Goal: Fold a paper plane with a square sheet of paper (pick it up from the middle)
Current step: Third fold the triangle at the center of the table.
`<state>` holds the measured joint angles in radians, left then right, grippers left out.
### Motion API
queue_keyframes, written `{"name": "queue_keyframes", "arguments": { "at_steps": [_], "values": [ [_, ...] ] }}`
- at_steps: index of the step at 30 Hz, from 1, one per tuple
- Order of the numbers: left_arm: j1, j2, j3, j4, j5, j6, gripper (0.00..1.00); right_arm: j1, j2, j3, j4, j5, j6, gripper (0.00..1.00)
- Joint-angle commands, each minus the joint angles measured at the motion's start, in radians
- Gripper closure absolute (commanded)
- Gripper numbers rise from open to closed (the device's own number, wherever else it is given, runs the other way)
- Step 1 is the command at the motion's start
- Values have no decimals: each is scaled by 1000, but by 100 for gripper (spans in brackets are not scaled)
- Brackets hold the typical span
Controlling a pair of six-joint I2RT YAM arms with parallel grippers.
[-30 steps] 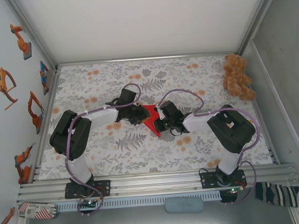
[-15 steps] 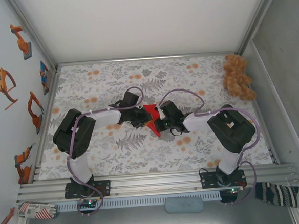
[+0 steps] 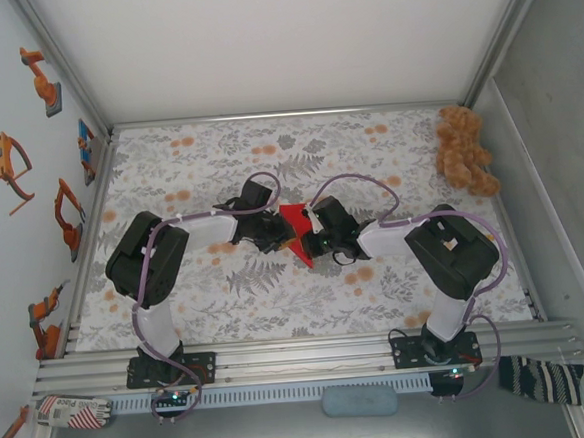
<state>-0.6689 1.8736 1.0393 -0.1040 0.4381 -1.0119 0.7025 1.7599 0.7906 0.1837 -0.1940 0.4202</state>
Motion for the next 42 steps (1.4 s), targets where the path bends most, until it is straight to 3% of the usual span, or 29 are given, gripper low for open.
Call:
{"name": "queue_keyframes", "arguments": {
  "at_steps": [1,28,42],
  "values": [
    [-5,15,16,-41,-12,24,82,-10,21,16,-26,-2,8,100],
    [22,6,90,-112,-47,86,81,-9,9,10,-17,-2,14,100],
    [91,172,299,-221,-31,192,80,-9,-7,1,-13,3,19,100]
  ]
}}
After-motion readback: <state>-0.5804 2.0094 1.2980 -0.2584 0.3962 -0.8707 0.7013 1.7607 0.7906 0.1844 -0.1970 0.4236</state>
